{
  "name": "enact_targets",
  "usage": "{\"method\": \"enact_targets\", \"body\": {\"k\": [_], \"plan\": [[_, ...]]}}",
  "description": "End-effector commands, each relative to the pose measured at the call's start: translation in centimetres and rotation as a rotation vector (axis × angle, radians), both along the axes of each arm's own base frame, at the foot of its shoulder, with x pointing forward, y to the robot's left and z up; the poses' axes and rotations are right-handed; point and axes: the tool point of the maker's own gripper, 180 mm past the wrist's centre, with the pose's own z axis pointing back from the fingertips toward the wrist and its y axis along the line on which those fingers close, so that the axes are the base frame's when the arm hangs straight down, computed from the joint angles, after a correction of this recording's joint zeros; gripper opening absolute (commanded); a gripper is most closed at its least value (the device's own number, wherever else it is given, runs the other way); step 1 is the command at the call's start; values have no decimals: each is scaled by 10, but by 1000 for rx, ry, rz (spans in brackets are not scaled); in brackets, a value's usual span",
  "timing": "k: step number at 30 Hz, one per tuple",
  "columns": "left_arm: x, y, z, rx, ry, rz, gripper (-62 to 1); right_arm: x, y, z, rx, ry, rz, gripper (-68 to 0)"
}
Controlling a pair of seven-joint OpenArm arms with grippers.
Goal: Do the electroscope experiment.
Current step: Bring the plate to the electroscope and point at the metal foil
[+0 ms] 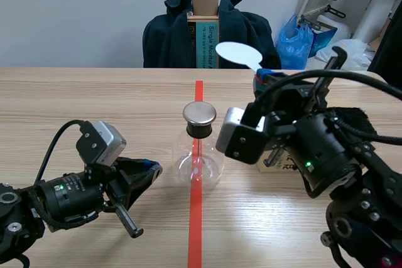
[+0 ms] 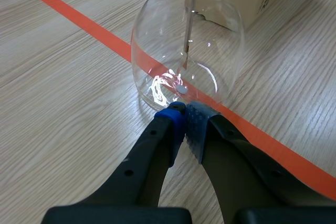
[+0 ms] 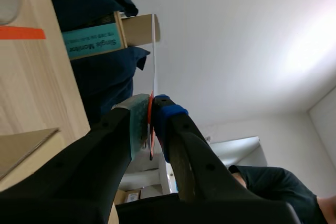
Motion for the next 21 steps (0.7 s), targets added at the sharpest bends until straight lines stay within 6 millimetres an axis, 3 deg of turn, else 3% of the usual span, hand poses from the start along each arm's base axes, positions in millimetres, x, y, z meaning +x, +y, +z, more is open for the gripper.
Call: {"method": "enact_targets", "body": {"k": [1,9,21], "plan": [[4,-4,13,-36,-31,5,-593,3,-5,7,-17,-33,-3,-667],[4,-4,13,-36,-32,7,-593,-4,-12,-24,-81,33,-3,-667],[4,-4,13,-37,-32,7,-593,-9,-15,-33,-110,52,4,-667]]}}
